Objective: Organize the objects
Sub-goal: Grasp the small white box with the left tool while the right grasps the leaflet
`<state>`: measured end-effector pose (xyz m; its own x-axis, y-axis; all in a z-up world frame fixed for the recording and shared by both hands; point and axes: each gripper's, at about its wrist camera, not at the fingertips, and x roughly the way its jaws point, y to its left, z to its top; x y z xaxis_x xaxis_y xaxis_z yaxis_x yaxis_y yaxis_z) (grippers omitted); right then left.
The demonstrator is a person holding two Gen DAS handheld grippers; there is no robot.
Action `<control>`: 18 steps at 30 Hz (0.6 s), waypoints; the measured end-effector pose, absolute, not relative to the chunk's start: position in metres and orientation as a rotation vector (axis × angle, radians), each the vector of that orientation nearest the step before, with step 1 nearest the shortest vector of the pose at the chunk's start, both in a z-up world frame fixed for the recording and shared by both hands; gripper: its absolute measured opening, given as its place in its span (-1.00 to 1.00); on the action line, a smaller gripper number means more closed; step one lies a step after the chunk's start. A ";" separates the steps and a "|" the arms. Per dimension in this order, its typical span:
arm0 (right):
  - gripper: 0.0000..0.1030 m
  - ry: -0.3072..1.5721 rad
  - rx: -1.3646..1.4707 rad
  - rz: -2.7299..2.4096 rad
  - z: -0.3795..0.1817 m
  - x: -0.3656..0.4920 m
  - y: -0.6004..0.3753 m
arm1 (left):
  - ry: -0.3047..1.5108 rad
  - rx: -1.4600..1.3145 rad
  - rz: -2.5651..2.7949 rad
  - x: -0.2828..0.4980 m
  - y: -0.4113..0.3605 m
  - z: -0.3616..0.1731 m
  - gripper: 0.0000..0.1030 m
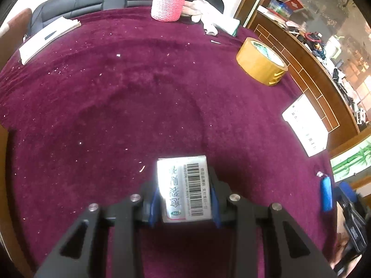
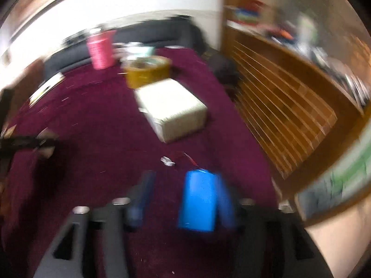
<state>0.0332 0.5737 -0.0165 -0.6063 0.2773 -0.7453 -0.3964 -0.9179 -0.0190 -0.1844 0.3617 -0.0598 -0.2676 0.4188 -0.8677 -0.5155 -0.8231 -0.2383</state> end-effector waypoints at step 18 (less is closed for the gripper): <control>0.92 -0.070 -1.518 2.502 -0.043 -0.121 0.647 | 0.129 -1.360 2.086 -0.185 0.364 -0.061 -0.34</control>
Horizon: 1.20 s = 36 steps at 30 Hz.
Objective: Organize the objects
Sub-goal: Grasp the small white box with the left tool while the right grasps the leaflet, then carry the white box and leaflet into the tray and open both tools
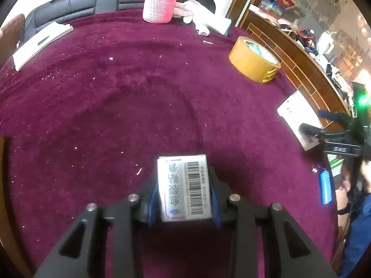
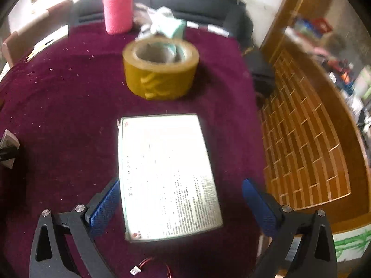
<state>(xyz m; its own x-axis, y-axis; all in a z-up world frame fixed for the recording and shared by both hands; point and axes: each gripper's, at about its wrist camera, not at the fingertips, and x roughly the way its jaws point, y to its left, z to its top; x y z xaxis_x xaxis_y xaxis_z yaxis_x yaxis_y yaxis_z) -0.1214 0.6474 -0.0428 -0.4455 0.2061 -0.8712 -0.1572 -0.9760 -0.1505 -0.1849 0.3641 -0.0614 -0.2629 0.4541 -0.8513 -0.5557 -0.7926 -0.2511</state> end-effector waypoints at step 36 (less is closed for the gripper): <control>0.52 0.122 -1.279 3.271 0.033 -0.042 0.299 | -0.376 -1.097 2.276 -0.104 0.078 0.033 -0.36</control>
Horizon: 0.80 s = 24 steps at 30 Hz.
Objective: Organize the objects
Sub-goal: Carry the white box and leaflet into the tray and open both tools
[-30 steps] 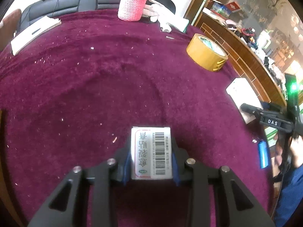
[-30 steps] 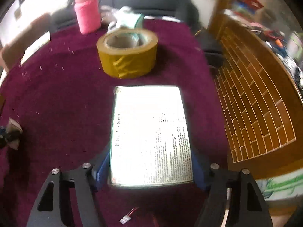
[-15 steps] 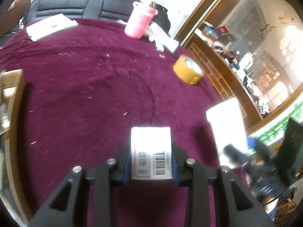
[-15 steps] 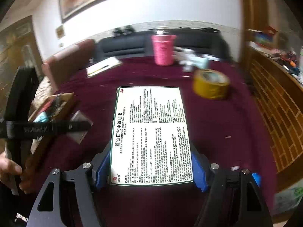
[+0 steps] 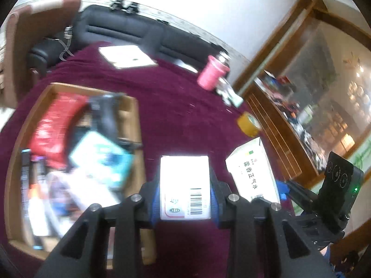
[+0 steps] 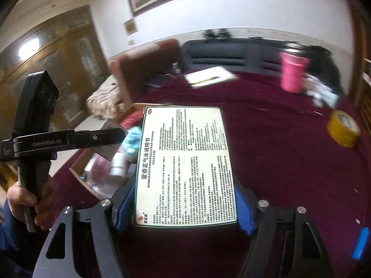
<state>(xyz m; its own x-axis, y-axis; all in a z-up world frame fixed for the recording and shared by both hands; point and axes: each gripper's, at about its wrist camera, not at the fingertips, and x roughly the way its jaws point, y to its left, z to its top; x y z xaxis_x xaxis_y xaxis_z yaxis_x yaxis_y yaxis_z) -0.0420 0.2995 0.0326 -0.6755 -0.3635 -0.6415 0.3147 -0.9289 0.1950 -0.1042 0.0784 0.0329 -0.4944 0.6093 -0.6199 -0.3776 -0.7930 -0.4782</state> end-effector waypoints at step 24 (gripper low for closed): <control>0.51 0.064 1.278 -2.486 -0.021 -0.204 0.111 | -0.383 -1.182 2.484 -0.111 -0.040 -0.022 -0.34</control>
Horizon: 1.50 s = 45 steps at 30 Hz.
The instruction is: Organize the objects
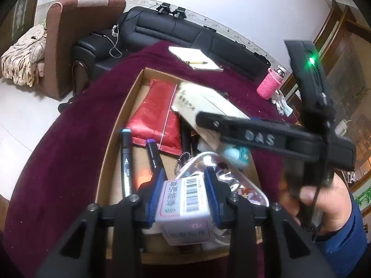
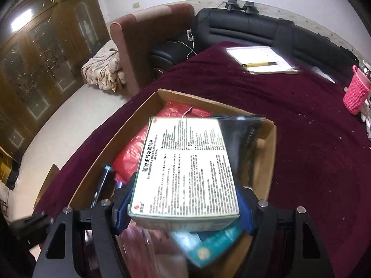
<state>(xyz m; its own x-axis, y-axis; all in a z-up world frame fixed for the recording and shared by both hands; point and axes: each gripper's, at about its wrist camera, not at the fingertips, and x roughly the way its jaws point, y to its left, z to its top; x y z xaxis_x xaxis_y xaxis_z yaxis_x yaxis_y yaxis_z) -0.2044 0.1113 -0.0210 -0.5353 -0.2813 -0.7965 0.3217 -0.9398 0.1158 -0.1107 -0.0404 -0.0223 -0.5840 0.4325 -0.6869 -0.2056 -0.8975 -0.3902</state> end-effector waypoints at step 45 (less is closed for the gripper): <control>1.00 -0.109 1.034 -2.800 0.012 -0.033 0.247 | 0.071 -0.901 2.864 -0.029 0.051 0.015 1.00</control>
<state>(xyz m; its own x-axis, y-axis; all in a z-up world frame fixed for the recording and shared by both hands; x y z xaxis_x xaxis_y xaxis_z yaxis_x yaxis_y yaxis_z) -0.0332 0.2474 0.0119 -0.7496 -0.1698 -0.6398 0.1195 -0.9854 0.1215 -0.0291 0.0507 0.0150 -0.8111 0.1174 -0.5730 -0.1458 -0.9893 0.0037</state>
